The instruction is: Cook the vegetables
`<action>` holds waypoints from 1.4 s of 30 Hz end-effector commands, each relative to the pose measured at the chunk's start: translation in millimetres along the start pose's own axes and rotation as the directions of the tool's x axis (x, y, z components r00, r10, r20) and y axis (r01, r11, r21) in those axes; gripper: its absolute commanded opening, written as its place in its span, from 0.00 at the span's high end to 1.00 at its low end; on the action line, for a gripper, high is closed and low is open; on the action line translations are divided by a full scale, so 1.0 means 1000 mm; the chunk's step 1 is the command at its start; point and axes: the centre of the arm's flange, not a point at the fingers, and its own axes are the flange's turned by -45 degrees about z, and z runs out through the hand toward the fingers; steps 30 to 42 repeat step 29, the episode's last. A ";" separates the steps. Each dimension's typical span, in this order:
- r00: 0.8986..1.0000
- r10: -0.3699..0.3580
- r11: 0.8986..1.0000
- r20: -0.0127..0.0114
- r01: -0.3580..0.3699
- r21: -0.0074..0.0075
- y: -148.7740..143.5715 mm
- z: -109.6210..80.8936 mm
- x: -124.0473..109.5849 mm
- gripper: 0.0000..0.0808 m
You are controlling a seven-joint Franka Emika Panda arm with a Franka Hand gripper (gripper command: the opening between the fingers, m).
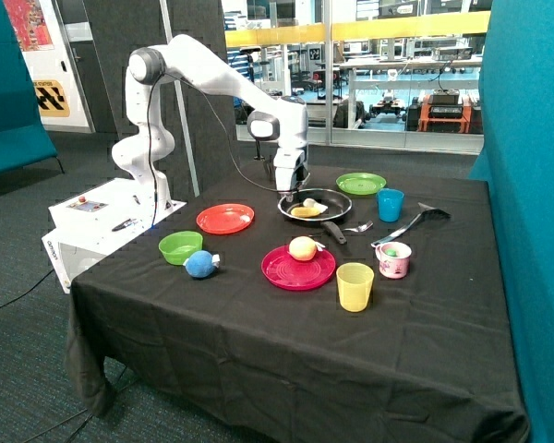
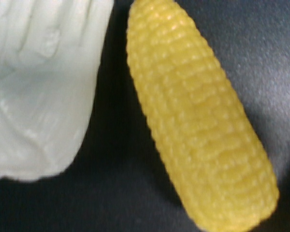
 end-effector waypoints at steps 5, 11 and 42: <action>1.000 -0.026 1.000 0.002 0.026 0.003 0.000 -0.017 -0.022 0.34; 1.000 -0.029 1.000 0.002 0.029 0.003 0.008 -0.021 -0.037 0.35; 0.996 -0.089 0.996 0.001 0.089 0.003 0.023 -0.035 -0.099 0.37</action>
